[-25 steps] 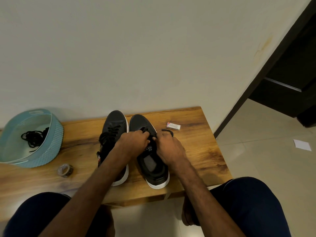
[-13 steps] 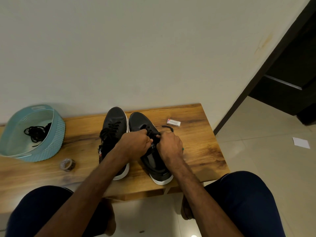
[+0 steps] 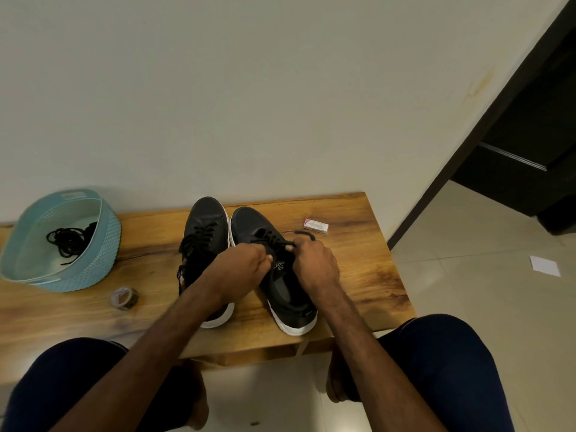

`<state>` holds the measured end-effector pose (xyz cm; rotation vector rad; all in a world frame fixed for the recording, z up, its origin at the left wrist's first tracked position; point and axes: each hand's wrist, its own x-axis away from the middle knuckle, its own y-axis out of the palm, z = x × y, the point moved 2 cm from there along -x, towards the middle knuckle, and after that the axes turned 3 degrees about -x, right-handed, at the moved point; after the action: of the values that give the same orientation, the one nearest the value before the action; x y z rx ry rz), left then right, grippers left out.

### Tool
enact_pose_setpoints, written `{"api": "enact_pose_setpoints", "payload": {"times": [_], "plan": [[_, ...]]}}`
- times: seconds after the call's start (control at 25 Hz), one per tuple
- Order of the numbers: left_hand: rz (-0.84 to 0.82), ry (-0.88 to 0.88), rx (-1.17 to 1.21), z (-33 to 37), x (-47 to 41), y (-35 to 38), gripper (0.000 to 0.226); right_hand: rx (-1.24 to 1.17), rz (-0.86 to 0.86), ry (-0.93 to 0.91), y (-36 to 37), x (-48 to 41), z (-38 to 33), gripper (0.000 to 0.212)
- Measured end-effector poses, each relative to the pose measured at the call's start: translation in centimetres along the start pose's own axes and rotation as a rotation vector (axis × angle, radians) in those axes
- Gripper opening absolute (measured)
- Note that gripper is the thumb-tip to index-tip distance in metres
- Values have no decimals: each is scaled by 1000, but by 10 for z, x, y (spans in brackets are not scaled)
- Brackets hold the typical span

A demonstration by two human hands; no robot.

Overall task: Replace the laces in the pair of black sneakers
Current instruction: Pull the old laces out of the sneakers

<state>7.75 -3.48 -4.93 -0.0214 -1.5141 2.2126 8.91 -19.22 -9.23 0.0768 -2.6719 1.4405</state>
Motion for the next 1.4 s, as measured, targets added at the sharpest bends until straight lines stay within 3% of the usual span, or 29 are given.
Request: {"api": "enact_pose_setpoints", "payload": {"times": [0.12,0.2,0.32,0.48,0.6,0.72,0.92,1.12,1.2,1.28,1.32,1.4], "plan": [[1,-34,-31,-2,-4,0,32,-14,7,-134,-7,16,-2,30],[125,-44,26,-2,-10,-1,29,-23,-25,-188,-11,21,0,31],[142,-55,-4,-5,-21,5,27,-240,80,-154,-20,0,6,18],[103,-102,117,-11,-29,14,22,-236,-193,-251,-11,-19,-1,26],[158,-91,61,-9,-27,15,16,-262,-157,-243,-6,-23,3,15],[186,-69,-150,0,-29,24,22,-402,-124,-136,1,-22,8,12],[49,47,-377,-2,-35,31,25,-400,-57,37,9,-20,2,16],[-82,154,-521,-6,-26,24,26,-458,-10,337,8,-28,18,25],[-39,128,-337,-3,-22,18,27,-411,7,354,8,-27,19,26],[-86,-18,70,-6,-18,9,31,-315,-7,313,4,-22,16,27],[-102,-71,263,-10,-15,7,32,-253,-18,262,2,-20,13,29],[-73,-105,428,-15,-9,4,31,-158,-33,134,-1,-18,12,28]]}}
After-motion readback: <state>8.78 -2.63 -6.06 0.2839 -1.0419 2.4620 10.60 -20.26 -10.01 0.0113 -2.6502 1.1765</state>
